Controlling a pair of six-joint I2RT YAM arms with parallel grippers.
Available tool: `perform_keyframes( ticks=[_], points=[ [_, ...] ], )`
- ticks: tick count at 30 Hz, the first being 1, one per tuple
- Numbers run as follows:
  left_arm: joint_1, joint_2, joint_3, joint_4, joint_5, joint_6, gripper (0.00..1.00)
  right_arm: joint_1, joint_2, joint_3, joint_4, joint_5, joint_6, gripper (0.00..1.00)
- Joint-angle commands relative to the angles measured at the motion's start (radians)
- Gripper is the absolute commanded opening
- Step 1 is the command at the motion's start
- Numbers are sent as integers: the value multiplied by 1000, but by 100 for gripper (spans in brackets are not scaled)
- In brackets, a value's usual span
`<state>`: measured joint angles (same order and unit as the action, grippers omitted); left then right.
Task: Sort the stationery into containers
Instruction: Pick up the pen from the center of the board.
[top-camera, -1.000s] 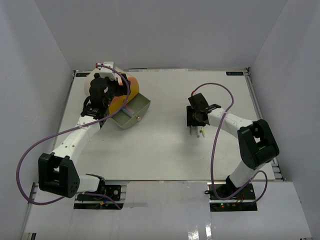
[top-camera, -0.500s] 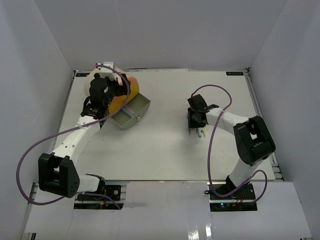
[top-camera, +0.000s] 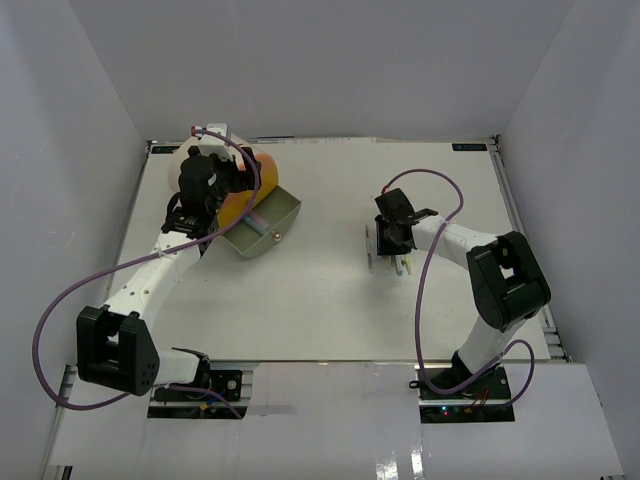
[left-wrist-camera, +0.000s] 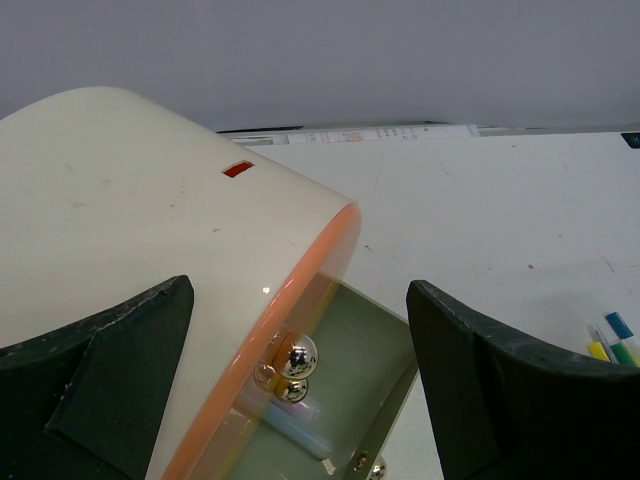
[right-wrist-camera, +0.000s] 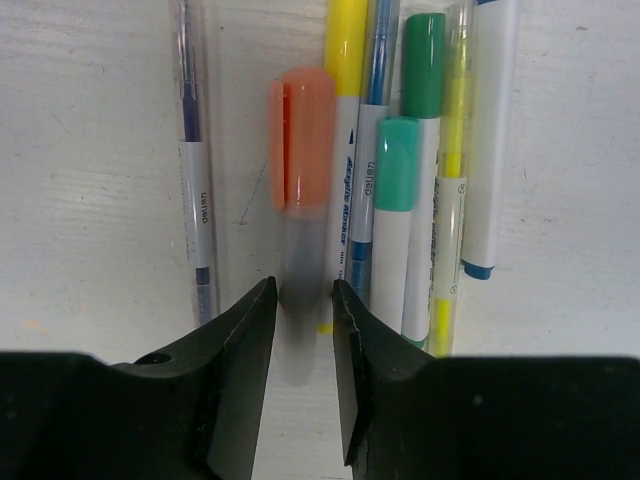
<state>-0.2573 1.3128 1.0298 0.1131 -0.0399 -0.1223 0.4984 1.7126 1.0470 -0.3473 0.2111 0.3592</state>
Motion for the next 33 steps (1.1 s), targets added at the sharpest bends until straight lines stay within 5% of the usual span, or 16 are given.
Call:
perform_keyframes(
  ticks=[1,22,33],
  points=[
    [-2,-14,18,-55,38,-22,98,11,10,28,8,10,-8,36],
    [0,-14,18,-55,38,-27,98,48,41,85,-27,62,-9,37],
    [-2,-14,16,-55,38,-28,98,48,68,84,-24,60,3,24]
  ],
)
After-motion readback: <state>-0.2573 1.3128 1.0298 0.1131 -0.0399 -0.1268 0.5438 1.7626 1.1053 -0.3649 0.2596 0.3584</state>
